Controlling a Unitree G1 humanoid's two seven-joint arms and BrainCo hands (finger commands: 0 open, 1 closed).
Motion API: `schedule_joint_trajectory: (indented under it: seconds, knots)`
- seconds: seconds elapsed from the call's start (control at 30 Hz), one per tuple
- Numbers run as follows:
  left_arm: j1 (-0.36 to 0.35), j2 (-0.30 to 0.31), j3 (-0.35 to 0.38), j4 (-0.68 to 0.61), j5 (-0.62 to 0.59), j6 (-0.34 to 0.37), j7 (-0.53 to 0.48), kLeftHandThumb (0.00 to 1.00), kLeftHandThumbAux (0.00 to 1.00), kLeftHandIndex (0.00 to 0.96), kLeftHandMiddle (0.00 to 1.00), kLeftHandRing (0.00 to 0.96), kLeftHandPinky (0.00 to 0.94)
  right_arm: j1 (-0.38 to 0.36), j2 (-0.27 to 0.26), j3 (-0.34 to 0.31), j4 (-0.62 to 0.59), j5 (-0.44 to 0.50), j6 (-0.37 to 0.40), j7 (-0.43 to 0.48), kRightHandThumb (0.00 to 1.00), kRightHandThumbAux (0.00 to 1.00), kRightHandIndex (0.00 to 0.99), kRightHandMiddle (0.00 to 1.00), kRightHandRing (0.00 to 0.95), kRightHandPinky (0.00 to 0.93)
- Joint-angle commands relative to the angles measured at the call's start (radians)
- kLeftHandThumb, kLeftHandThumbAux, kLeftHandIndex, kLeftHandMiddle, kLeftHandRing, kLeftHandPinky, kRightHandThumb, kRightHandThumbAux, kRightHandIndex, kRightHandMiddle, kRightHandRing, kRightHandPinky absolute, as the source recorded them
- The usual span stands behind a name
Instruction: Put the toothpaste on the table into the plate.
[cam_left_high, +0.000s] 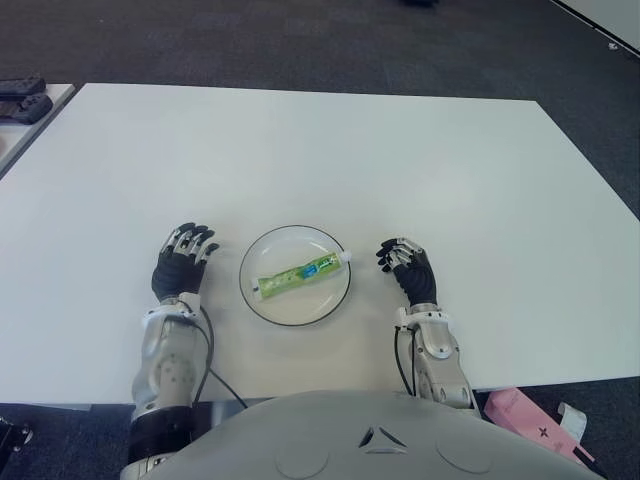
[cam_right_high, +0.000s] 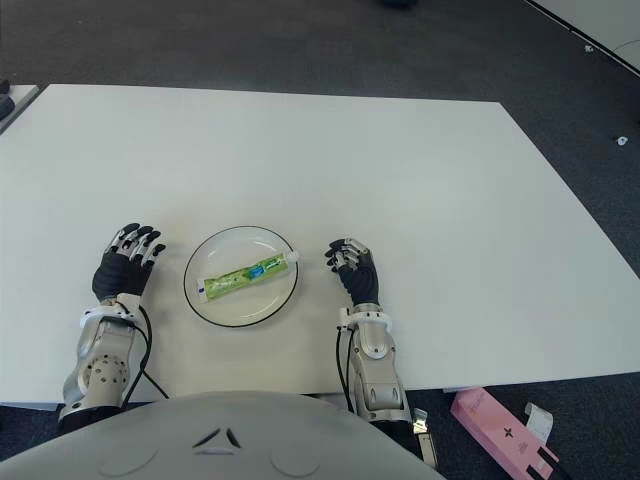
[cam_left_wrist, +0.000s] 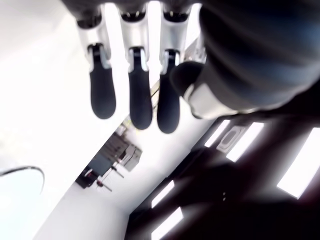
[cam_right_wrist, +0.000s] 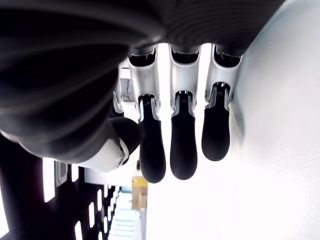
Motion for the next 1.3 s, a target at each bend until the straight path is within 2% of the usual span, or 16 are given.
schedule_joint_trajectory:
  seconds: [0.03, 0.3, 0.57, 0.9, 1.3]
  knots:
    - [0.004, 0.018, -0.011, 0.071, 0.033, 0.064, -0.051, 0.717, 0.716, 0.432, 0.494, 0.506, 0.517, 0.007, 0.001, -0.006, 0.022, 0.000, 0.015, -0.003, 0.708, 0.725, 0.431, 0.544, 0.546, 0.546]
    - [-0.022, 0.045, -0.037, 0.136, 0.099, 0.075, -0.125, 0.716, 0.715, 0.433, 0.508, 0.510, 0.518, 0.009, 0.002, -0.004, 0.013, 0.002, 0.021, -0.001, 0.709, 0.726, 0.431, 0.544, 0.552, 0.554]
    - [-0.046, 0.060, -0.052, 0.201, 0.160, 0.047, -0.185, 0.717, 0.714, 0.434, 0.522, 0.522, 0.528, 0.012, 0.001, 0.001, 0.007, -0.005, 0.015, -0.002, 0.709, 0.726, 0.431, 0.541, 0.550, 0.554]
    - [-0.045, 0.052, -0.080, 0.217, 0.221, 0.002, -0.229, 0.719, 0.713, 0.437, 0.556, 0.546, 0.549, 0.011, 0.002, -0.001, 0.001, 0.006, 0.024, 0.005, 0.708, 0.724, 0.432, 0.543, 0.546, 0.548]
    - [-0.053, 0.051, -0.109, 0.264, 0.253, 0.016, -0.241, 0.718, 0.712, 0.437, 0.540, 0.526, 0.528, 0.007, -0.003, 0.005, -0.006, -0.002, 0.035, 0.006, 0.709, 0.726, 0.431, 0.534, 0.548, 0.556]
